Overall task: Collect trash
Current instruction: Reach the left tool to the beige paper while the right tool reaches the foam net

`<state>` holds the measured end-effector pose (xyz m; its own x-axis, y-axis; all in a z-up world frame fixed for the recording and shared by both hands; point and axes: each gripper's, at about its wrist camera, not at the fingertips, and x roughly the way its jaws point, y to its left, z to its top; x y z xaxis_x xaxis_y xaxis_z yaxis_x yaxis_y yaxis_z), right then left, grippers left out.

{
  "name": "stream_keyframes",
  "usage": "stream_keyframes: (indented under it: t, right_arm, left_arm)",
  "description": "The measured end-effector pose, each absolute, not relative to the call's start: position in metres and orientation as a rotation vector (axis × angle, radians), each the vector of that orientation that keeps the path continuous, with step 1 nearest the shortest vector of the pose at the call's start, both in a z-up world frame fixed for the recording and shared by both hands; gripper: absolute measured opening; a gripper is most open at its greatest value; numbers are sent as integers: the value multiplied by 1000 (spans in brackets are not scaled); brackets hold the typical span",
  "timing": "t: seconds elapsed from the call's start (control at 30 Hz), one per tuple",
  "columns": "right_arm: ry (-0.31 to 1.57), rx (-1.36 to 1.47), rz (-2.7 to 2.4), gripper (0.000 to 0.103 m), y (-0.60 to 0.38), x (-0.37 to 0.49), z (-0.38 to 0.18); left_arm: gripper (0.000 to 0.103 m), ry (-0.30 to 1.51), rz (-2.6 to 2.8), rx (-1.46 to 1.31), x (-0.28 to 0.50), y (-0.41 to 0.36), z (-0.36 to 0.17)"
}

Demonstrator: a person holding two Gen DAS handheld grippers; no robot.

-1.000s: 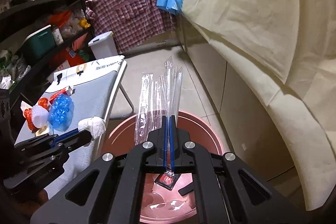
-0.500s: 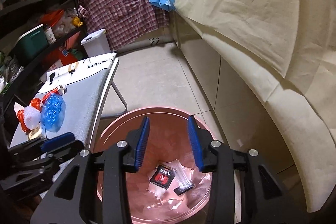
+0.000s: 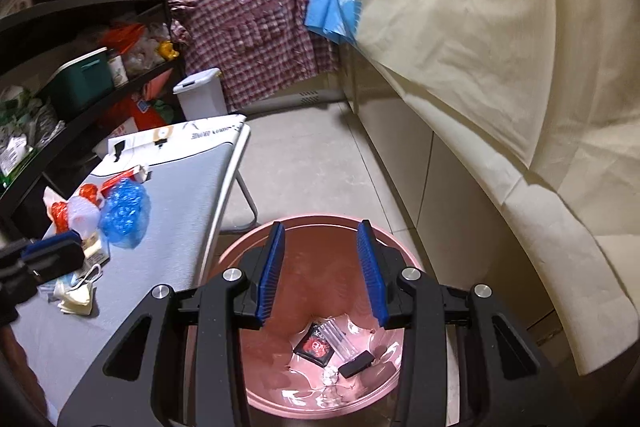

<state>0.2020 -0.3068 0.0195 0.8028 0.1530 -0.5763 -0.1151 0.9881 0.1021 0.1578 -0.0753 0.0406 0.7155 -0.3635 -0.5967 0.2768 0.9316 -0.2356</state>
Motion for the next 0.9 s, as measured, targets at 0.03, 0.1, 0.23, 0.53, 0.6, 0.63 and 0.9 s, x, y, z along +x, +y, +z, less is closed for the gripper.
stream_keyframes:
  t: [0.03, 0.1, 0.23, 0.53, 0.6, 0.63, 0.9]
  right_arm:
    - [617, 60, 148, 39, -305, 199, 22]
    - [609, 54, 159, 38, -300, 192, 26]
    - [594, 57, 196, 33, -290, 178, 37]
    - [556, 86, 285, 21, -255, 163, 52]
    - [551, 86, 312, 20, -242, 163, 54]
    - [550, 86, 326, 20, -235, 163, 55]
    - [555, 91, 418, 13, -178, 182, 49]
  left_arm:
    - [36, 677, -349, -127, 152, -70, 46]
    - [36, 665, -339, -120, 144, -60, 53]
    - [36, 639, -308, -109, 127, -28, 70]
    - [36, 609, -192, -73, 122, 56, 95]
    - [36, 597, -154, -63, 126, 79, 99]
    - [36, 596, -141, -64, 127, 87, 99]
    - [35, 599, 30, -172, 146, 168, 77]
